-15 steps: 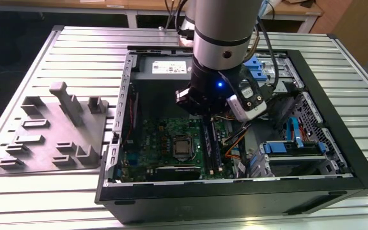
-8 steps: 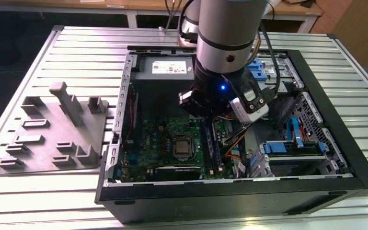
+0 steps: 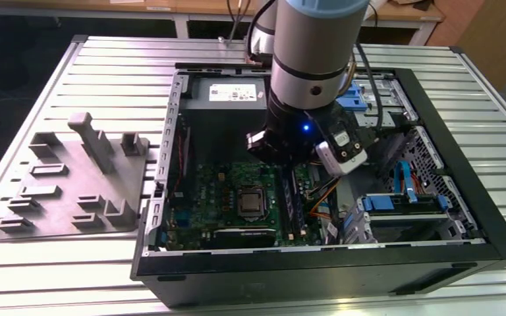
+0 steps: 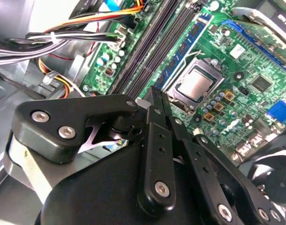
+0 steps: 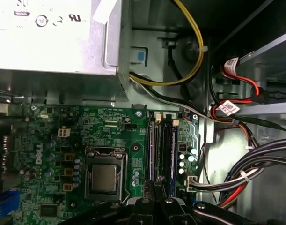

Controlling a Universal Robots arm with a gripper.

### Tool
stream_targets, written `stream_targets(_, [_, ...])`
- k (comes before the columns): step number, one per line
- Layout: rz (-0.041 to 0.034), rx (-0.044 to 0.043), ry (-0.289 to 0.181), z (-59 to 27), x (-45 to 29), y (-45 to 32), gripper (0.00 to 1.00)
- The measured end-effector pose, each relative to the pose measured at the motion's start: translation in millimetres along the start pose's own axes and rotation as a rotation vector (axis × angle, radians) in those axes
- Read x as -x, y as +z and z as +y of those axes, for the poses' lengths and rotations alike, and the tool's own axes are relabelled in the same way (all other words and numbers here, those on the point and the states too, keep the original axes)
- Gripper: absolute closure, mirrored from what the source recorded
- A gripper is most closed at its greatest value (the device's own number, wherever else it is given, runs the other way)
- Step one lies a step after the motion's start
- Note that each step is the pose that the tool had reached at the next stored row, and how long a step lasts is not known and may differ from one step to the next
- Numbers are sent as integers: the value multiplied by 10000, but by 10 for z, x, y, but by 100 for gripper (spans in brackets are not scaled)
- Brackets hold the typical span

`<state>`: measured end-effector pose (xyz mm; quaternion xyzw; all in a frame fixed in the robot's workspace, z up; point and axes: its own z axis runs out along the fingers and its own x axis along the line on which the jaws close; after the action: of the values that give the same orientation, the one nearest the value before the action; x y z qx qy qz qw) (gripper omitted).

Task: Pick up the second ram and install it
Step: 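Insert the second ram into the second slot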

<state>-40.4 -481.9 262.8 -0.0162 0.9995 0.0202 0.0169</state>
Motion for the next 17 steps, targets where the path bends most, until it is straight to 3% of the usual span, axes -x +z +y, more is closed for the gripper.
stream_targets(9, [-3,-3,59,-6,2,132,89])
stream_targets(17, [-8,-3,224,-9,11,161,89])
